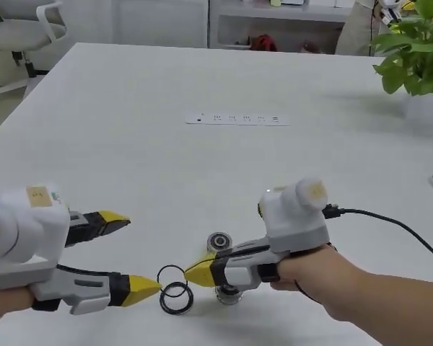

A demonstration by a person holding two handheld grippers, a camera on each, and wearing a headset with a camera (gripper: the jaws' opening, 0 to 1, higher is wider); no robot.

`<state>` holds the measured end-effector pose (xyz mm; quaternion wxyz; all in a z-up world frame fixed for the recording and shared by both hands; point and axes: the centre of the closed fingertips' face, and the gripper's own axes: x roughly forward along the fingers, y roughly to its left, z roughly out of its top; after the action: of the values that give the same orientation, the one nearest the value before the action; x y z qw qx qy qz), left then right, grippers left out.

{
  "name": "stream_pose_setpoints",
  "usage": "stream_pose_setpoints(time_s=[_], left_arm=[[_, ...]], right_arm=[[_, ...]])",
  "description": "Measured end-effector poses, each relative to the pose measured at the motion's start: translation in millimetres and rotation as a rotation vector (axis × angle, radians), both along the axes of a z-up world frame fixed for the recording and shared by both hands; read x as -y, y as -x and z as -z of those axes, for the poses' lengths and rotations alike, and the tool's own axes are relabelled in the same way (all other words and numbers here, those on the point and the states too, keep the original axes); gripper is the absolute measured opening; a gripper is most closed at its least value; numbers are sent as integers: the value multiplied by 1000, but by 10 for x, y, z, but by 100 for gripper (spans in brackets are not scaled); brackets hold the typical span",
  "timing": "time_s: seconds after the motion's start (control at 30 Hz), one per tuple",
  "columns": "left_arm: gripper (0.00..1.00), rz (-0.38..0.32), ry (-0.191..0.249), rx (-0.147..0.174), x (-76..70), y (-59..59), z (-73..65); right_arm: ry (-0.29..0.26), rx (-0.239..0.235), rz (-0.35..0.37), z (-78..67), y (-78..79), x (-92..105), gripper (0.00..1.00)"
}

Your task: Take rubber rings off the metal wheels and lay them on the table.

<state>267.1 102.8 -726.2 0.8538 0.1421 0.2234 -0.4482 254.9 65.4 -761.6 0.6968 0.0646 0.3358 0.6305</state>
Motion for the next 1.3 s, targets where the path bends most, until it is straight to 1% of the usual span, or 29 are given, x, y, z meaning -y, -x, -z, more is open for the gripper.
stream_pose_setpoints(time_s=[0.13, 0.3, 0.5, 0.7, 0.87, 1.2, 1.3], left_arm=[[67, 2, -3, -9, -5, 26, 40], [66, 3, -4, -17, 7, 40, 65], [66, 9, -6, -23, 32, 54, 86], [66, 13, -9, -28, 53, 70, 101], [66, 10, -10, -32, 46, 84, 114], [66, 3, -11, -32, 16, 84, 112], [66, 5, -10, -30, 22, 83, 105]], right_arm=[[18, -5, -11, 67, 48, -7, 0], [26, -16, -14, 96, 60, -8, 0], [47, -15, -11, 157, 52, 9, 0], [62, -24, -3, 202, 45, 32, 0], [74, -13, 5, 229, 20, 53, 0], [100, 14, 12, 265, -13, 73, 10], [107, 19, 16, 269, -23, 81, 17]])
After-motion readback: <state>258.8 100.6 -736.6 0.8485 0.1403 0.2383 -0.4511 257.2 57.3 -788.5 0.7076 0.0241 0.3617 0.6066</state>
